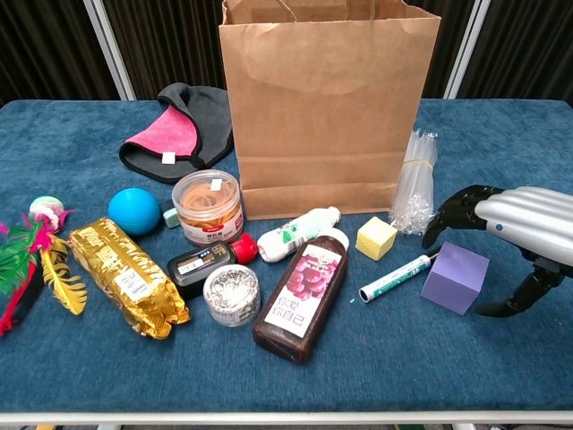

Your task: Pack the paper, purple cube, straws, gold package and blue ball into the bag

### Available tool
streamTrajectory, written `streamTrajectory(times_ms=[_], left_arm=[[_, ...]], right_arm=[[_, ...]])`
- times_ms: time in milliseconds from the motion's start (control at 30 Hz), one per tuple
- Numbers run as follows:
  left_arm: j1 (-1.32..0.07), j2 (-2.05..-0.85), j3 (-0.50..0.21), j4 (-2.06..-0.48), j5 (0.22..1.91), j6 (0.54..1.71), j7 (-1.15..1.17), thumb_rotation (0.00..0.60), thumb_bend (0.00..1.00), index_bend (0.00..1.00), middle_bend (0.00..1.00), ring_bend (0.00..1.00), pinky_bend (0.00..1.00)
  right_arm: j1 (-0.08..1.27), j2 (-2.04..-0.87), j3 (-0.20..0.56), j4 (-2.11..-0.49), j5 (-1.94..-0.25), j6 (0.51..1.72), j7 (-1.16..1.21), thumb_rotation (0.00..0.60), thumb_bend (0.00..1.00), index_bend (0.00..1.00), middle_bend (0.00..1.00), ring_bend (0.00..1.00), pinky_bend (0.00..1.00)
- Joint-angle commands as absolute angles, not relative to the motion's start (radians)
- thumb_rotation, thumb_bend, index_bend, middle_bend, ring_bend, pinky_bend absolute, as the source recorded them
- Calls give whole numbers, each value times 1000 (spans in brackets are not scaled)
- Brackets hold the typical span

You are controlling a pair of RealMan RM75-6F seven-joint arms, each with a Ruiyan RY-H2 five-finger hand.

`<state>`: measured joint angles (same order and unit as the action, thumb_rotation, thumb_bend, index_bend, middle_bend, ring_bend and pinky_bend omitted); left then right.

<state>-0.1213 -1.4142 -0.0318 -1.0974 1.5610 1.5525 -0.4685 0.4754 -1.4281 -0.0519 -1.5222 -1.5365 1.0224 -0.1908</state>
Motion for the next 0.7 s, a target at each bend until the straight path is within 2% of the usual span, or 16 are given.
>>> streamTrajectory(times_ms=[33,400,700], left_arm=[[-121,-1415,-33,-1095,1559,1553,-471,600,68,291,348,250,288],[-121,-1420,-35,-1086,1553,1547,-485,600,68,291,347,250,287],[-121,-1423,-38,-1076,1547,1545,-490,600,68,291,348,250,287]], right_arm=[[477,-1433,-49,-1517,-1528,1018,-205,600,54,269,224,87,10],[487,-1433,-40,-1517,-1486,982,-247,600,55,259,218,87,10],[492,-1455,-37,-1501,-1490,988,-250,600,108,264,237,107,24]])
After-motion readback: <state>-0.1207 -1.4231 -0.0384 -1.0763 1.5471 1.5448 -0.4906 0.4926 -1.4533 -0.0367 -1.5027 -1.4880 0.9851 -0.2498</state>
